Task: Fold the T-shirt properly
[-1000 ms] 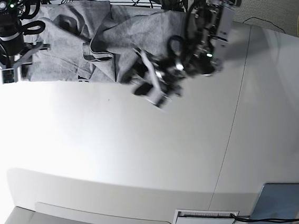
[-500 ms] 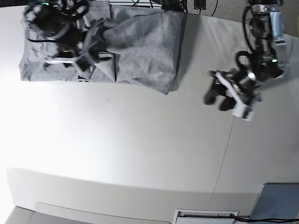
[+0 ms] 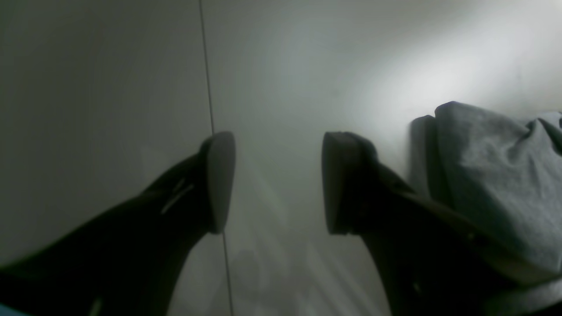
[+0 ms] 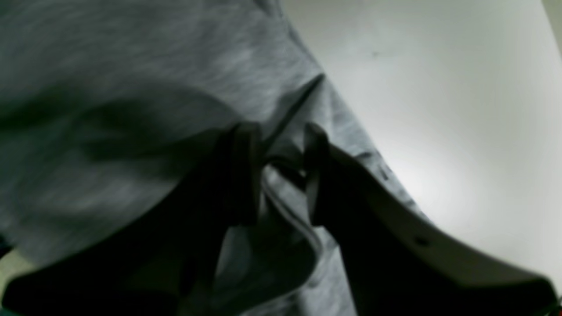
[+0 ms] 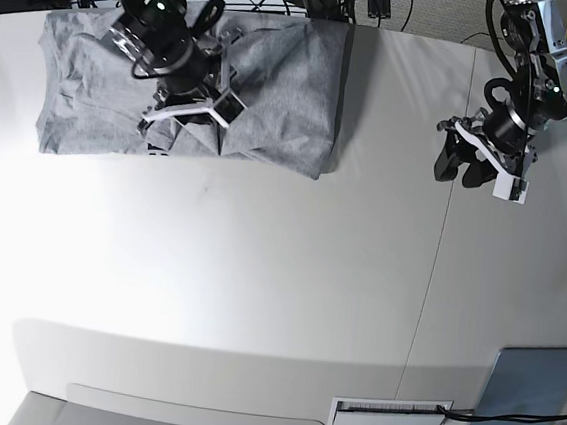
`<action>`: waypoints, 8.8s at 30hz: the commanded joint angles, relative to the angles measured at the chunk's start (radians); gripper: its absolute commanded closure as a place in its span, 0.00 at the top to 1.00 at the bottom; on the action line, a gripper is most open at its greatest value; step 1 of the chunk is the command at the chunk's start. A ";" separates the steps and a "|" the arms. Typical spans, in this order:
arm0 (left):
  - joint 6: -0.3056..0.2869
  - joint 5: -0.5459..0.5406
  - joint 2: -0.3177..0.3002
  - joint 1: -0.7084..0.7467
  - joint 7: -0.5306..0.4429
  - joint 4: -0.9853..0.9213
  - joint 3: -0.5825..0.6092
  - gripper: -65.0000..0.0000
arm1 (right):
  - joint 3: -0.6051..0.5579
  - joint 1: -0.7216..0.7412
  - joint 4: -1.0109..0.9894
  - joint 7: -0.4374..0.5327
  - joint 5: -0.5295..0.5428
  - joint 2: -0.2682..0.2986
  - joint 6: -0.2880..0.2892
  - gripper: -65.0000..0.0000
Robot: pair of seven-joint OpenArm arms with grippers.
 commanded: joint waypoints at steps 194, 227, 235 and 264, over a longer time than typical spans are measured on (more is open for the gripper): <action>-0.167 -0.111 -0.006 -0.002 -0.056 0.016 -0.001 0.50 | 1.143 0.012 -0.711 -0.374 0.978 0.089 0.189 0.54; -0.156 -0.006 -0.005 -0.001 -0.056 0.016 -0.001 0.50 | 0.996 0.031 -0.374 -0.342 1.004 0.072 0.184 0.03; -0.154 -0.006 -0.006 -0.001 -0.056 0.016 -0.001 0.50 | 0.932 0.018 0.005 -0.348 0.949 -0.122 0.159 0.03; -0.119 0.019 -0.009 0.010 0.090 0.016 -0.001 0.47 | -0.067 -0.046 0.138 -0.219 0.320 -0.248 -0.039 0.02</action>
